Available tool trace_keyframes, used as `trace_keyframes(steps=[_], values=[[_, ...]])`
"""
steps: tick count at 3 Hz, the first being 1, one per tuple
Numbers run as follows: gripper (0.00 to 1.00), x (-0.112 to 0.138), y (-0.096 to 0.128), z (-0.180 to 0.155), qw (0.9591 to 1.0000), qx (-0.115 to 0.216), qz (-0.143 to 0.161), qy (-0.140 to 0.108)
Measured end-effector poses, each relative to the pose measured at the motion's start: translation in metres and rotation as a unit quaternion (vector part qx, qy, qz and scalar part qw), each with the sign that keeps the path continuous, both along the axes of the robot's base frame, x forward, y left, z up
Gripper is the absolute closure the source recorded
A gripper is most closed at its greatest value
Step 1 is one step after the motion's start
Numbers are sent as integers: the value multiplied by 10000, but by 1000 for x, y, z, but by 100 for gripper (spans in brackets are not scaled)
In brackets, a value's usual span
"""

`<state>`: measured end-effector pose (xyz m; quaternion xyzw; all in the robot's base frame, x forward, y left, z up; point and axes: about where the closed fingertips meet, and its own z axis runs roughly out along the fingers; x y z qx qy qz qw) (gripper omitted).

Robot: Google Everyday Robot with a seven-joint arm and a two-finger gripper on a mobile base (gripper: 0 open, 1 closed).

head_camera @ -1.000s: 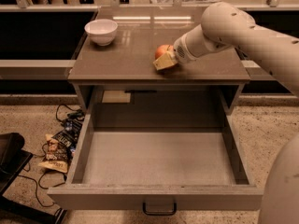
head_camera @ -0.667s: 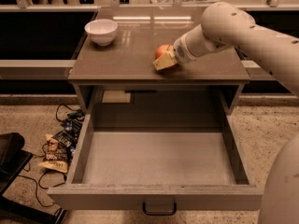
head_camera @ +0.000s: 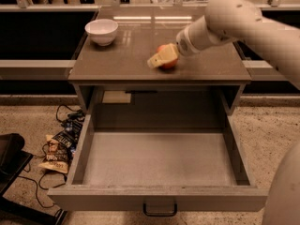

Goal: Pick apple from top drawer and place on counter

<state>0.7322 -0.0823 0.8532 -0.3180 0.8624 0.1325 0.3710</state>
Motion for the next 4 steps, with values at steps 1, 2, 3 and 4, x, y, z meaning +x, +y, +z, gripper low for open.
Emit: trace_keyframes(steps=[1, 2, 3, 4], values=[[0, -5, -2, 51, 9972, -459, 506, -297], [0, -34, -31, 110, 9890, -1103, 876, -458], [0, -73, -76, 148, 9799, -1714, 906, -472], [0, -110, -129, 166, 9774, -2015, 460, -450]])
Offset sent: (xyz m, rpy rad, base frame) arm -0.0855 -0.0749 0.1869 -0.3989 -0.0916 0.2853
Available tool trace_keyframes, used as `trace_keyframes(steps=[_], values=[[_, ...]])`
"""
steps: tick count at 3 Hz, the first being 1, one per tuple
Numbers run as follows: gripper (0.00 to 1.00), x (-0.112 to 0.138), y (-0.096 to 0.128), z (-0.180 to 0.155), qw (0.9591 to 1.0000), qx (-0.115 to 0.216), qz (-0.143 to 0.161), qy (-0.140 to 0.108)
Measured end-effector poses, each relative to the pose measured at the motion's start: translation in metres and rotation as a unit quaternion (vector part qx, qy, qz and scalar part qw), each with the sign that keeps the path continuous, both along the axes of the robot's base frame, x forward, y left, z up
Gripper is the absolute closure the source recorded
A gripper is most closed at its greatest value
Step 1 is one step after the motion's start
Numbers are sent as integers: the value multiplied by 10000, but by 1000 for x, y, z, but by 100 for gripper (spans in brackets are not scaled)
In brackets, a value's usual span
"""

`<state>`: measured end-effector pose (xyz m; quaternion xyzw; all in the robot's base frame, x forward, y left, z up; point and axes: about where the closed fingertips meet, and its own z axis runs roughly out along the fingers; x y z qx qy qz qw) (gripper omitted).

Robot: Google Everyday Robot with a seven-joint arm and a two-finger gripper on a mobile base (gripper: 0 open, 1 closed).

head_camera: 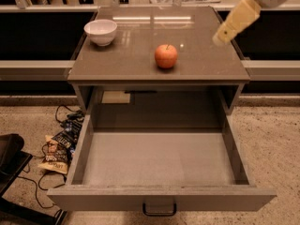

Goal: Pick apple from top drawer and place on counter

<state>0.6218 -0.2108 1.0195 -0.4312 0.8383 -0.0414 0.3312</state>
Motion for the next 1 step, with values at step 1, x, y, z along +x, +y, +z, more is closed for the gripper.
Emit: trace_keyframes(steps=[1], values=[[0, -33, -57, -15, 9933, 284, -1086, -261]])
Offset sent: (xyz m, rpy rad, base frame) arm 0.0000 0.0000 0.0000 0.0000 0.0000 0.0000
